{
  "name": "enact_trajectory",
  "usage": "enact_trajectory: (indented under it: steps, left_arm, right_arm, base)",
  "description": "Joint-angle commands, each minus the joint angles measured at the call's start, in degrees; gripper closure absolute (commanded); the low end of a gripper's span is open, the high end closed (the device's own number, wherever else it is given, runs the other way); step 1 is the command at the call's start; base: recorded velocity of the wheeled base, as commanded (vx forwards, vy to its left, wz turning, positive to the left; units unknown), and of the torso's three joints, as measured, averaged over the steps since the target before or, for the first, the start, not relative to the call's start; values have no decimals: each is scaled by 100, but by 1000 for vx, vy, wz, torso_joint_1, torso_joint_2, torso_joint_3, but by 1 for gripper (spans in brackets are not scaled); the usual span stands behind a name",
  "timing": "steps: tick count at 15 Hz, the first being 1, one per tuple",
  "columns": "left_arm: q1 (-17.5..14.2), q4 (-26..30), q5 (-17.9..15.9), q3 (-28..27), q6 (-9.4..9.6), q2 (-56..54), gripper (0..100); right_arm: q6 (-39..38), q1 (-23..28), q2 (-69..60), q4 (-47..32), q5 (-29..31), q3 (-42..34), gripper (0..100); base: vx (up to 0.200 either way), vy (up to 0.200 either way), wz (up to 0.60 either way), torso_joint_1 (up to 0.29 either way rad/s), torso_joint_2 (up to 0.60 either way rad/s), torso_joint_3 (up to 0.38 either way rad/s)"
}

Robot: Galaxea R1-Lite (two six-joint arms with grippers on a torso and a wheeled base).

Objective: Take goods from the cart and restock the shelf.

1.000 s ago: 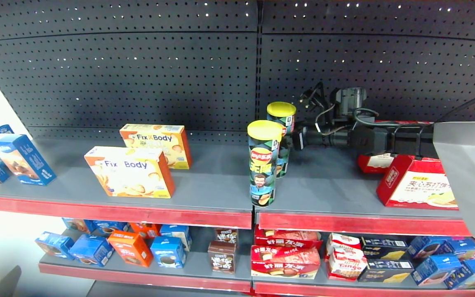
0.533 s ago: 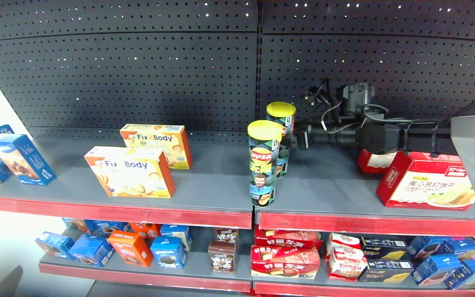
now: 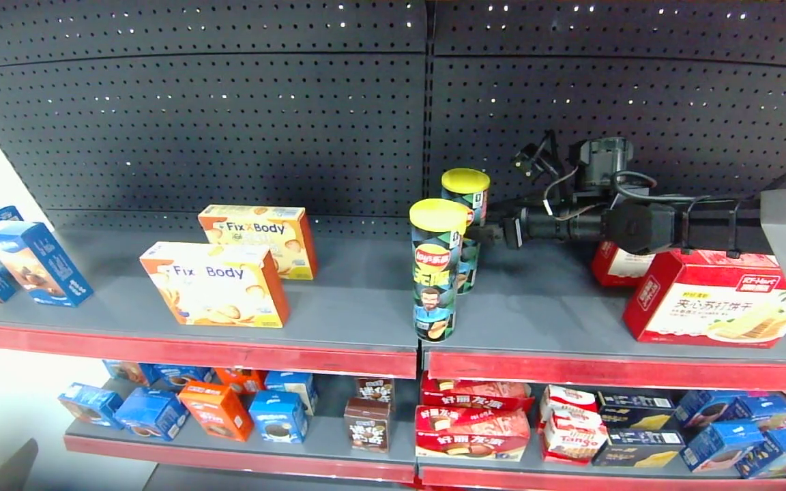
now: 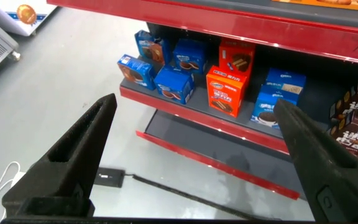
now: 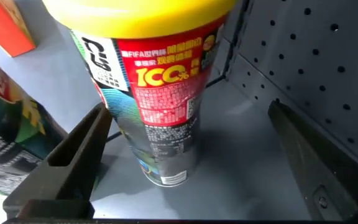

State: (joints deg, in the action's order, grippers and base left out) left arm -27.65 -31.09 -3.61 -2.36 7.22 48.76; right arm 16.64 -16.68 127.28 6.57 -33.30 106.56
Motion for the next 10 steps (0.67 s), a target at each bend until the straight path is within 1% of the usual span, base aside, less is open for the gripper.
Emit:
enact_trajectory:
  steps: [1, 4, 6, 7, 8, 10]
  left_arm:
    - [-4, -3, 0, -1, -1, 10, 0]
    - [-39, -3, 0, -1, 8, 10, 0]
    - [-74, 6, 0, -1, 236, 10, 0]
    - [-109, 6, -61, -1, 298, 10, 0]
    - [-136, -3, -175, 8, 307, 10, 0]
    - [-180, 6, -202, 8, 307, 10, 0]
  right_arm:
    - [15, 42, -19, 2, -1, 5, 0]
    - [59, 130, 25, 2, 8, 5, 0]
    - [67, 191, 51, 2, 26, 5, 0]
    - [67, 209, 60, 2, 26, 5, 0]
    - [85, 235, 69, 2, 26, 14, 0]
    - [85, 261, 69, 2, 26, 14, 0]
  base:
    - [0, 0, 0, 0, 0, 0]
    - [0, 0, 0, 0, 0, 0]
    - [0, 0, 0, 0, 0, 0]
    - [0, 0, 0, 0, 0, 0]
    - [0, 0, 0, 0, 0, 0]
    - [0, 0, 0, 0, 0, 0]
